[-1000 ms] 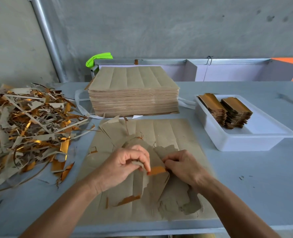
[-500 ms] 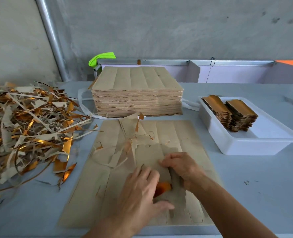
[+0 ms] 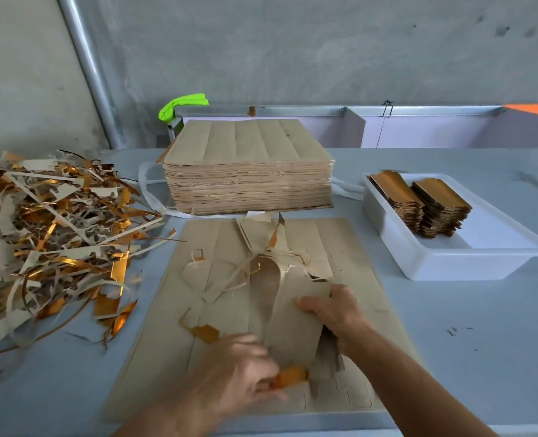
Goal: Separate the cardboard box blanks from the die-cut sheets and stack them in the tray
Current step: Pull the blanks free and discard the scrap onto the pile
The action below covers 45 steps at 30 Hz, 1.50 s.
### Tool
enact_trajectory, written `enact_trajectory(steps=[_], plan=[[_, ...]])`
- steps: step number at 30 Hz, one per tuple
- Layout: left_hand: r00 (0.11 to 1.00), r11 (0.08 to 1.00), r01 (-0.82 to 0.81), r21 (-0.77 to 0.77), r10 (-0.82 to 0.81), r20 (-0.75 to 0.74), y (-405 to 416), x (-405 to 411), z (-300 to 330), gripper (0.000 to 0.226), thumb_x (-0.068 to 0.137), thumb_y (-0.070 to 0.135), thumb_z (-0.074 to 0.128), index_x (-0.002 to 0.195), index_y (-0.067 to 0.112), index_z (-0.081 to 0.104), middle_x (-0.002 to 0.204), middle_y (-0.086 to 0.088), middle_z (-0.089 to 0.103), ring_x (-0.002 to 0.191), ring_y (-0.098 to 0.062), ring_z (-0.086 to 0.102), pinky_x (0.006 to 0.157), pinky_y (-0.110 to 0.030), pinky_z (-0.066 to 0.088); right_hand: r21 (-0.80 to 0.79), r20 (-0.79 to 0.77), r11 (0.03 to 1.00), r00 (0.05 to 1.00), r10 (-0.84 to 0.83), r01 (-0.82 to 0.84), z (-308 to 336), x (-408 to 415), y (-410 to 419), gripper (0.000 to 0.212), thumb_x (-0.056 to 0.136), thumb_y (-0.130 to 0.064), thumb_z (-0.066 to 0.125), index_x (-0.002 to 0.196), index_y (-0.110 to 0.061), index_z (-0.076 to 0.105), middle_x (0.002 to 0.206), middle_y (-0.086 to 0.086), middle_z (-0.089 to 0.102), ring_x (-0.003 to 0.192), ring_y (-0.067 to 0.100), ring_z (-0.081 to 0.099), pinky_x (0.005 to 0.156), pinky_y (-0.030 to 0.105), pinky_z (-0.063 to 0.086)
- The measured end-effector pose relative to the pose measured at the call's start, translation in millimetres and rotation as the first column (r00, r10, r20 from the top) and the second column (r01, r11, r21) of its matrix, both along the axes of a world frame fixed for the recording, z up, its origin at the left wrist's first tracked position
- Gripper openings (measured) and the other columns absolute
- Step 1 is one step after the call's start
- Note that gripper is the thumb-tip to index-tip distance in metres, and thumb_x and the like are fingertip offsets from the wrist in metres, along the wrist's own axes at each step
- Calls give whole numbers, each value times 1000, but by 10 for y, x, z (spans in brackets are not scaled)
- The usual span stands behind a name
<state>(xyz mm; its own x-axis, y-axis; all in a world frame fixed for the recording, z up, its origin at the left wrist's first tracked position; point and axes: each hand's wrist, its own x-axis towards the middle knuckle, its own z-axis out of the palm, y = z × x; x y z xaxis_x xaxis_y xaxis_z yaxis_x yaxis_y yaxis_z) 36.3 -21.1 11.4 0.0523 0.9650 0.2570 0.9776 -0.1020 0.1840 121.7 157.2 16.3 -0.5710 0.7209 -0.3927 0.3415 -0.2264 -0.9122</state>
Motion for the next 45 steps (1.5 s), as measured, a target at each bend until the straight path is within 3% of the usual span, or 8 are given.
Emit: enact_trajectory(steps=[6,13,16,19,22,27,32,45], plan=[[667,867,-470,-166,472,577,-304,-485,109,39,88,46,51,66,17,67,59,2,61,56,-8,55,56,-16,40,-35,-39,999,999,10,-12,85,247,240,12,75,2,72,85,-2,67,80,14,70,71,26,66,57,31,53],[563,650,-723,-236,751,344,-355,-867,218,34,95,29,51,62,20,55,53,4,46,52,-12,45,51,-27,30,-127,-64,971,979,196,-203,207,540,409,19,78,-4,69,97,1,67,87,19,72,71,27,70,56,32,55],[488,638,-635,-436,768,414,-188,-736,324,18,91,36,59,99,20,61,90,1,62,82,-14,58,70,-27,43,-95,-67,963,966,248,-254,219,512,375,23,78,-1,69,101,1,67,93,20,72,80,31,70,63,35,56],[602,542,-685,-486,798,41,-8,-560,341,71,81,66,53,136,21,43,131,-1,49,117,-18,51,90,-29,42,-56,-55,948,949,311,-314,211,439,271,19,79,1,69,98,-1,67,90,17,73,76,26,71,59,31,56],[588,634,-740,-225,772,240,225,-356,387,82,69,84,29,88,13,66,83,-2,68,78,-19,65,63,-28,45,6,-30,937,936,350,-350,201,362,171,28,76,-1,73,102,-4,64,95,17,71,82,29,70,66,36,58],[-277,735,-227,-638,580,766,666,-248,269,50,56,58,69,82,15,62,70,-1,63,52,-11,49,43,-20,34,132,34,883,892,451,-451,241,271,14,23,77,-4,75,96,-13,66,100,13,71,92,26,68,80,37,58],[-675,779,-365,-510,155,721,836,-253,92,6,81,12,65,84,9,62,56,-2,65,46,-12,58,42,-20,44,17,-10,942,942,334,-334,198,336,24,24,82,1,67,106,-4,67,97,15,72,84,25,69,69,32,57],[-659,722,-570,-392,-117,743,524,-727,28,21,99,2,36,79,6,42,75,-10,55,27,-2,35,24,-12,18,-148,-132,978,978,-164,144,179,626,406,29,82,3,66,109,-4,61,92,19,69,77,33,65,59,37,54]])
